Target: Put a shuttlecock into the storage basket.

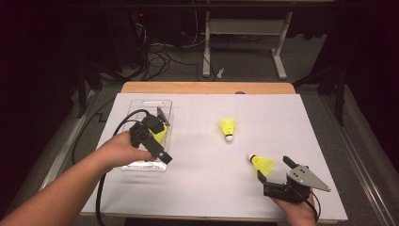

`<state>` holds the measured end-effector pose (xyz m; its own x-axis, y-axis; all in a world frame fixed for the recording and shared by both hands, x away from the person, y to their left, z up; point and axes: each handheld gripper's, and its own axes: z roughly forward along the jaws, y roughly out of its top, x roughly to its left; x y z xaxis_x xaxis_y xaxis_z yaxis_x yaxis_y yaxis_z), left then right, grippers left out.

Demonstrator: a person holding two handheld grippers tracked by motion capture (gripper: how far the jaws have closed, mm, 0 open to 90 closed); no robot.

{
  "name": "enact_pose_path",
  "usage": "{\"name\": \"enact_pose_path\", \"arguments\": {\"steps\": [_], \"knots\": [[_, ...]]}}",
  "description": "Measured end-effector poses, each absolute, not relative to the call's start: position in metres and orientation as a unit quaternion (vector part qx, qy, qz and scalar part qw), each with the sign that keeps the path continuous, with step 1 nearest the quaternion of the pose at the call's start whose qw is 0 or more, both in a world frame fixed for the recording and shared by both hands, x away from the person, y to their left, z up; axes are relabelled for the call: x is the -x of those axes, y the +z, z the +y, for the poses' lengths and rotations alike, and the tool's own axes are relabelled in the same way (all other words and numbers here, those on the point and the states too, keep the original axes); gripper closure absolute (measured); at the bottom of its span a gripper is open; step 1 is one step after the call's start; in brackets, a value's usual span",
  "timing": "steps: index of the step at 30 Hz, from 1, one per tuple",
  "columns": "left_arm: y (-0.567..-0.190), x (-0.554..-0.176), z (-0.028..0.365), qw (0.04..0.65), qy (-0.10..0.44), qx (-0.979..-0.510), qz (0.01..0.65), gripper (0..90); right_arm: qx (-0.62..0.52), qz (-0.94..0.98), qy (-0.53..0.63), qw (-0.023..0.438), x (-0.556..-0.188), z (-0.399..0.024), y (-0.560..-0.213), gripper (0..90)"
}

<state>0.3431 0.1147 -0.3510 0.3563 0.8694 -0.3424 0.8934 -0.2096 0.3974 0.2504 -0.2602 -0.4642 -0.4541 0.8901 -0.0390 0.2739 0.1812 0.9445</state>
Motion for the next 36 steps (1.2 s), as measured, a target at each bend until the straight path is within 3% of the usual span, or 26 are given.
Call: {"name": "enact_pose_path", "arguments": {"steps": [27, 36], "knots": [[-0.358, -0.336, 0.063, 0.272, -0.042, -0.8, 0.532, 0.6, -0.425, 0.693, 0.491, 0.313, -0.241, -0.264, -0.463, 0.6], [-0.358, -0.337, 0.066, 0.273, -0.042, -0.802, 0.53, 0.6, -0.432, 0.706, 0.48, 0.292, -0.243, -0.26, -0.463, 8.4]]}}
